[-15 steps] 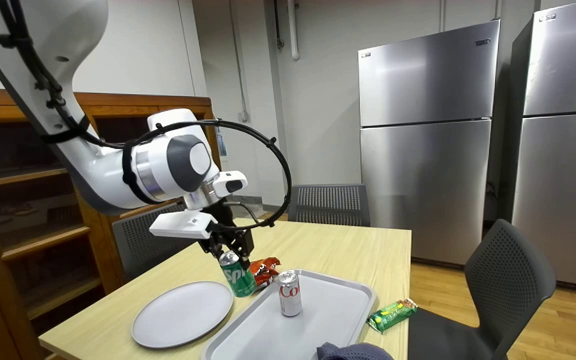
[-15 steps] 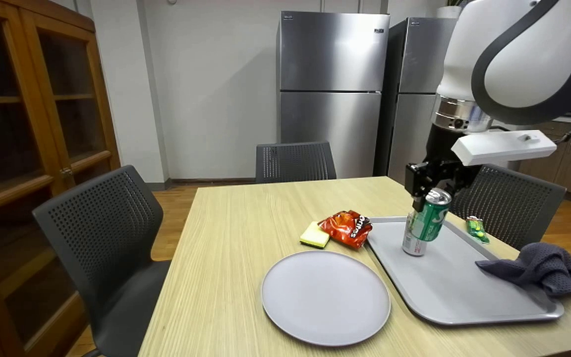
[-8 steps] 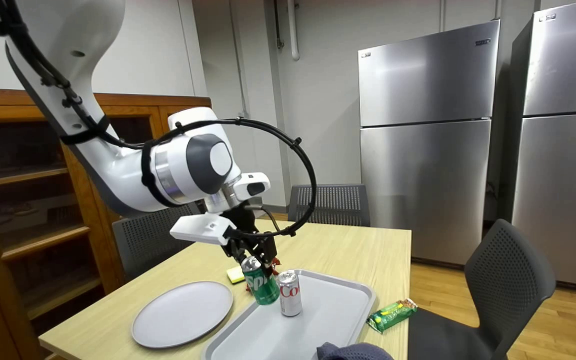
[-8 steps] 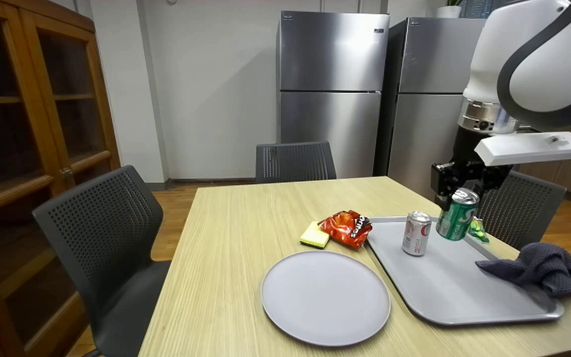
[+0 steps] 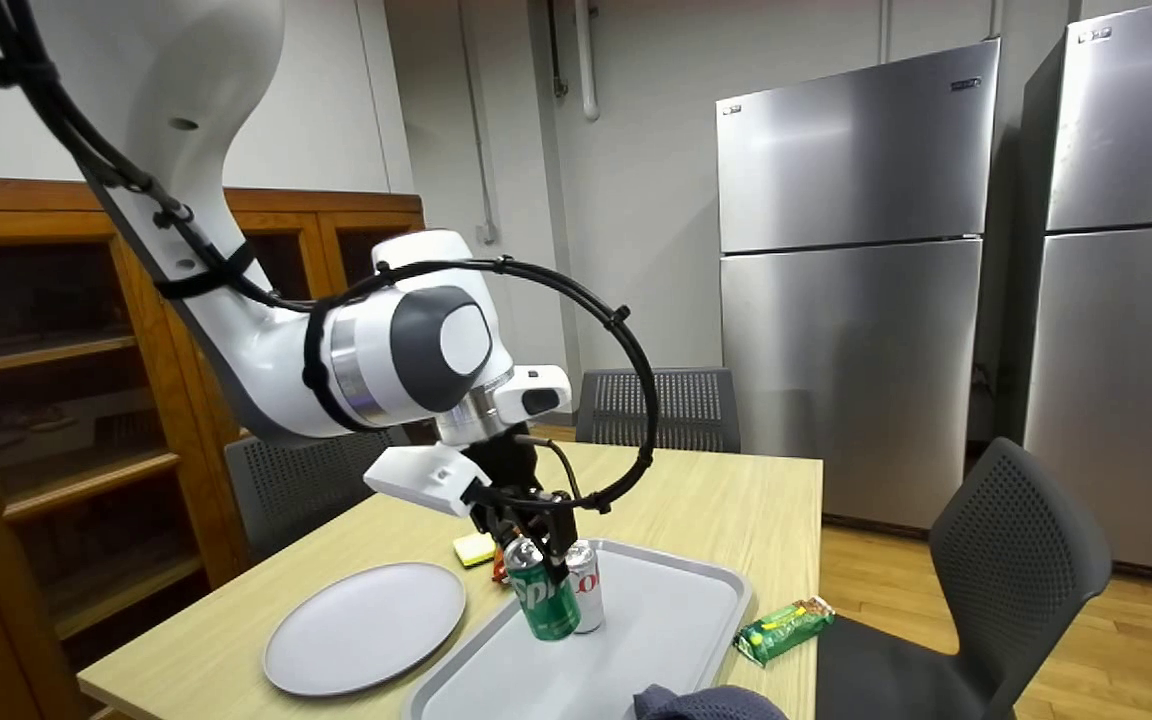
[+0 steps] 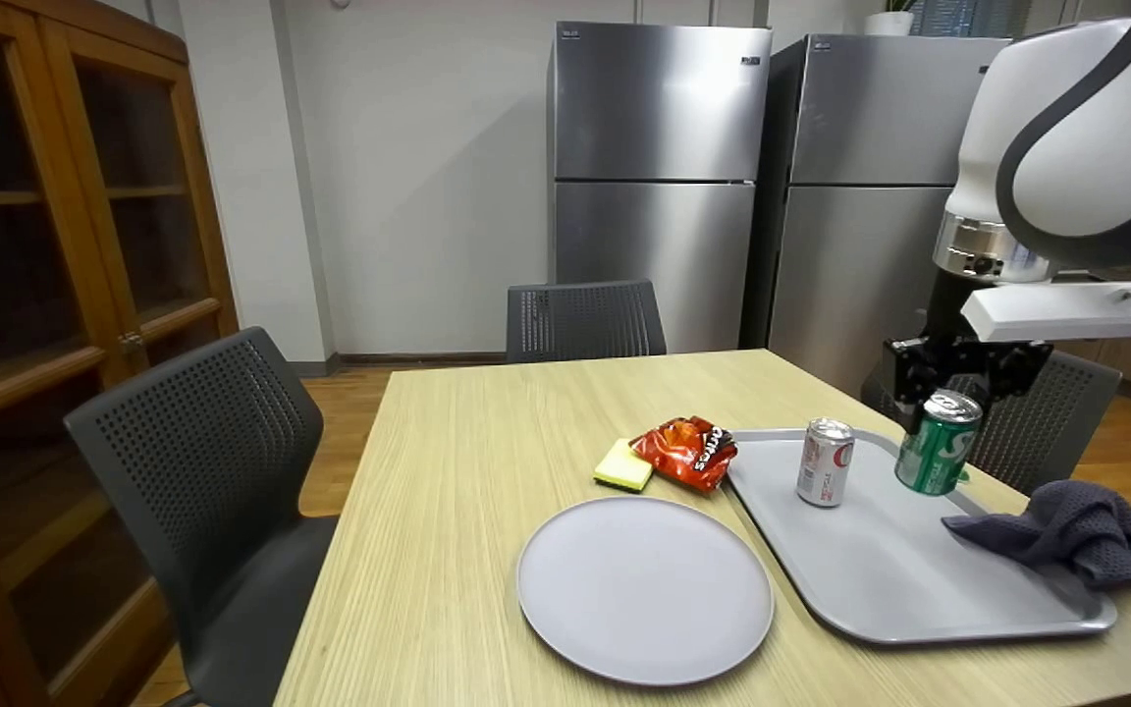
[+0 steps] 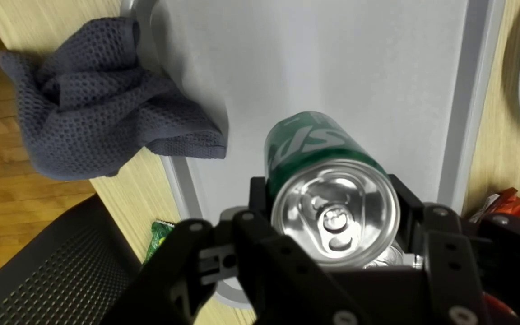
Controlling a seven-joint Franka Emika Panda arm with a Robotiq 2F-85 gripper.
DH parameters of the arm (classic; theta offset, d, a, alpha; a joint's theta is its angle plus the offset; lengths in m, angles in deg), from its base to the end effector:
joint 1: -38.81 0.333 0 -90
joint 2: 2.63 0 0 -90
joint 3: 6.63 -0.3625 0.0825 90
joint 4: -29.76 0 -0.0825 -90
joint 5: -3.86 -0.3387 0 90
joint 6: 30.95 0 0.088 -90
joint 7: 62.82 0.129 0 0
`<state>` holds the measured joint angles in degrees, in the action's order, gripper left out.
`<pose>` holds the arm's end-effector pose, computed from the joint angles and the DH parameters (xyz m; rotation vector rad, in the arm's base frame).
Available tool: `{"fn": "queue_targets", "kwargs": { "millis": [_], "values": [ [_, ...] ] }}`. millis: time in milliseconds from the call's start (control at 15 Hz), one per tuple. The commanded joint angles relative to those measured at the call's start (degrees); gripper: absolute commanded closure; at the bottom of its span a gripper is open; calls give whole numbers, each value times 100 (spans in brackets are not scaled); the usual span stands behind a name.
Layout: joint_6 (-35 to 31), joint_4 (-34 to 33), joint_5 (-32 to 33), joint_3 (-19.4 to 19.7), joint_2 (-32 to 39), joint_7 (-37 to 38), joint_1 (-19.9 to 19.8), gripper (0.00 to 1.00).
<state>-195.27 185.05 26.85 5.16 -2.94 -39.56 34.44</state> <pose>0.3922 -0.0934 0.3092 2.9675 -0.4638 0.2535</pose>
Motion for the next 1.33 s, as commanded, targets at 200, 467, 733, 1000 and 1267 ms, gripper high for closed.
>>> {"fn": "queue_targets", "kwargs": {
  "millis": [200, 467, 733, 1000, 1267],
  "values": [
    [-67, -55, -1419, -173, 386, -827, -118, 62],
    [-53, -99, -1977, -185, 560, -1179, -132, 62],
    [-18, -153, -2254, -184, 691, -1386, -142, 62],
    [-40, -207, -2344, -177, 828, -1461, -142, 62],
    [-96, -281, -2351, -161, 1004, -1455, -152, 62]
  ]
}}
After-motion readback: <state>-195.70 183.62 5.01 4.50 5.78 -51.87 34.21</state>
